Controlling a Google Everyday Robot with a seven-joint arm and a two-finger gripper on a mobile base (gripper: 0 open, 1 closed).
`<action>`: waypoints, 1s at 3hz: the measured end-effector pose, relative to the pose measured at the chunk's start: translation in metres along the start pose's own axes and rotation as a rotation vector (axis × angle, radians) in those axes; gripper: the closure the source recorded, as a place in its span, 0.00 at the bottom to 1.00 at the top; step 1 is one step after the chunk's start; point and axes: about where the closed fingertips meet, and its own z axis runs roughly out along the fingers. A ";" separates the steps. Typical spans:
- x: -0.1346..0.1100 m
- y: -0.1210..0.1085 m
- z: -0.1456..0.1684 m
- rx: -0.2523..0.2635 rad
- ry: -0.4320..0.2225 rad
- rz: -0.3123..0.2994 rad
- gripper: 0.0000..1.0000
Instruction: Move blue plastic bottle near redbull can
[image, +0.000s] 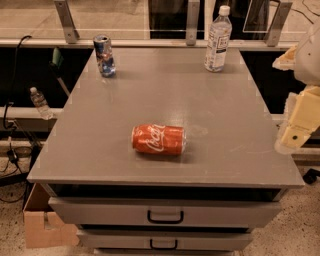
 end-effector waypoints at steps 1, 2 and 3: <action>0.000 0.000 0.000 0.000 0.000 0.000 0.00; -0.001 -0.005 0.001 0.002 -0.022 0.009 0.00; -0.003 -0.040 0.014 0.002 -0.089 0.030 0.00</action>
Offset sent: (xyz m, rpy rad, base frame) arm 0.0124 -0.0035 -0.0043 0.0521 0.0080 -0.0066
